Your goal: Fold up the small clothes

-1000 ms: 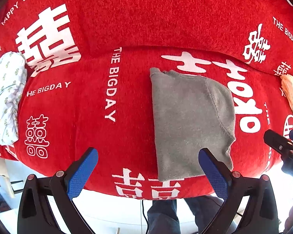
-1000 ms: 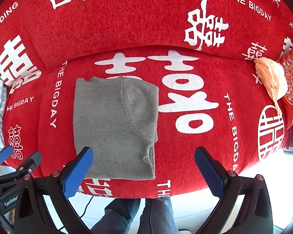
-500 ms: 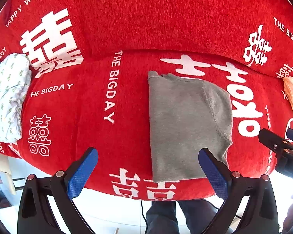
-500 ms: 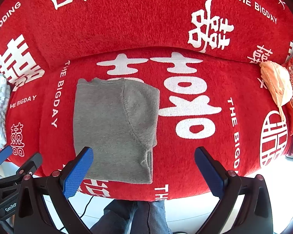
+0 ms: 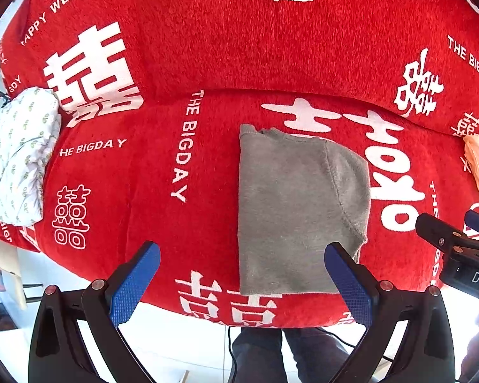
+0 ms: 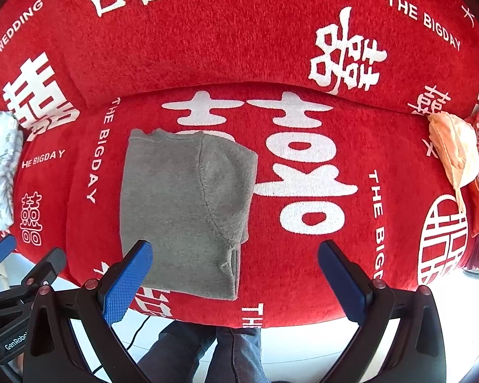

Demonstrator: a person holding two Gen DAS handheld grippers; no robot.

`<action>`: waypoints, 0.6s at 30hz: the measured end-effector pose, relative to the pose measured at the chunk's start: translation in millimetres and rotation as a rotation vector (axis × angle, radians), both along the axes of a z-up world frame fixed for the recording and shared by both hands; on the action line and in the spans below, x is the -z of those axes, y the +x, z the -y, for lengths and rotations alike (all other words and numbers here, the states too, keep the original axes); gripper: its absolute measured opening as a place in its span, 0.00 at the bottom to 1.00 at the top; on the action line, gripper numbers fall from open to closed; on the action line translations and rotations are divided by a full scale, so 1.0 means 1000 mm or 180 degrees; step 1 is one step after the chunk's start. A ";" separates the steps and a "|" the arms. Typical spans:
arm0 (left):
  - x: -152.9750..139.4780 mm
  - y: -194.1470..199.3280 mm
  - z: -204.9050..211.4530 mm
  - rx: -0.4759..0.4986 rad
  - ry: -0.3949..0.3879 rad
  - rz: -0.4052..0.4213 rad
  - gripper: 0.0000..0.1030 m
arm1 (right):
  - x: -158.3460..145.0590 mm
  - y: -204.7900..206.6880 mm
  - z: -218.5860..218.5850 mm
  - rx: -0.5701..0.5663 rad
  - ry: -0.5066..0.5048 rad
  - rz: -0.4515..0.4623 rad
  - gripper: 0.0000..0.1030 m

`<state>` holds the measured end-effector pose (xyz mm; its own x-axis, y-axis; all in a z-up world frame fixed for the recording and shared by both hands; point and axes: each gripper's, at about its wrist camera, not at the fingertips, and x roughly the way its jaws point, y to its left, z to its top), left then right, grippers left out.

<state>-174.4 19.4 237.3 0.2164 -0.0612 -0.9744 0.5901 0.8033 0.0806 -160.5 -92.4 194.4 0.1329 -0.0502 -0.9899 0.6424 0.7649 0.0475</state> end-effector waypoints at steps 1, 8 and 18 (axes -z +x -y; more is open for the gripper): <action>-0.001 0.000 0.001 -0.0007 0.0002 0.0005 1.00 | 0.000 0.000 0.001 -0.0005 0.0003 0.0007 1.00; -0.007 0.001 0.004 -0.0043 -0.0019 0.0043 1.00 | -0.002 0.002 0.002 -0.0032 0.0018 0.0013 1.00; -0.008 0.004 0.004 -0.0149 -0.0135 -0.0029 1.00 | 0.000 0.001 0.002 -0.0041 0.0033 0.0003 1.00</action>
